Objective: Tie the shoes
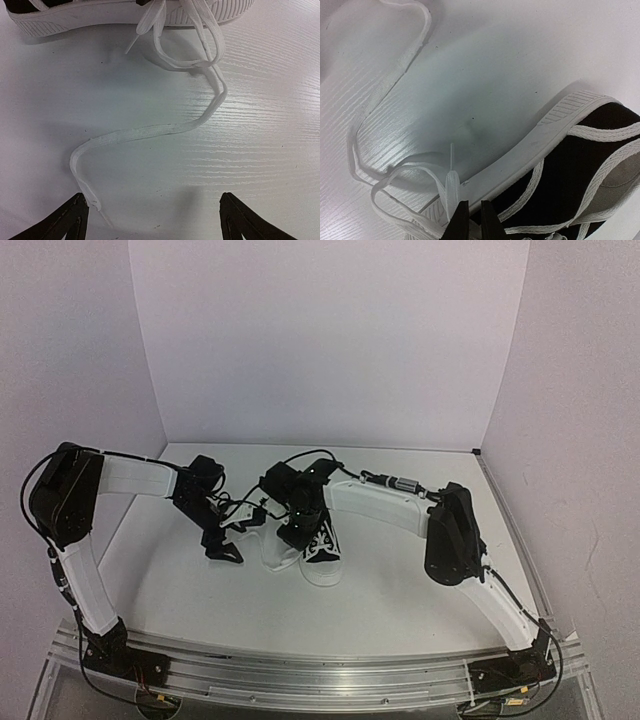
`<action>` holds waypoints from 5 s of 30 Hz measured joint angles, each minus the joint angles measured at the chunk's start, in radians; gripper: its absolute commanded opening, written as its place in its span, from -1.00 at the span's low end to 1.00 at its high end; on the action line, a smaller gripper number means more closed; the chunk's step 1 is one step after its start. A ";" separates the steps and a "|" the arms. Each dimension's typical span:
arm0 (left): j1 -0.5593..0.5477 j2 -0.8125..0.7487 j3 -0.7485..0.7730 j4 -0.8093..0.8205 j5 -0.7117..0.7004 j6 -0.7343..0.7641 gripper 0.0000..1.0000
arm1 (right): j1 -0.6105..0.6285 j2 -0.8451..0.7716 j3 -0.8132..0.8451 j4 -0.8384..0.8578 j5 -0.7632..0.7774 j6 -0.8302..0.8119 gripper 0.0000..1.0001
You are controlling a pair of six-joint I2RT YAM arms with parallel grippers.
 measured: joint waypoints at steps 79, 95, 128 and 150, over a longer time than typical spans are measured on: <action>0.087 -0.122 0.035 -0.022 -0.077 -0.087 0.75 | -0.032 -0.291 -0.442 0.340 -0.475 -0.781 -0.38; 0.089 -0.112 0.027 -0.023 -0.059 -0.114 0.74 | -0.033 -0.181 -0.410 0.332 -0.360 -0.836 -0.41; 0.096 -0.106 0.027 -0.044 -0.043 -0.132 0.69 | -0.017 -0.174 -0.419 0.336 -0.176 -0.890 -1.00; 0.096 -0.049 0.046 -0.044 -0.023 -0.068 0.81 | -0.098 -0.253 -0.386 0.369 -0.349 -0.449 -1.00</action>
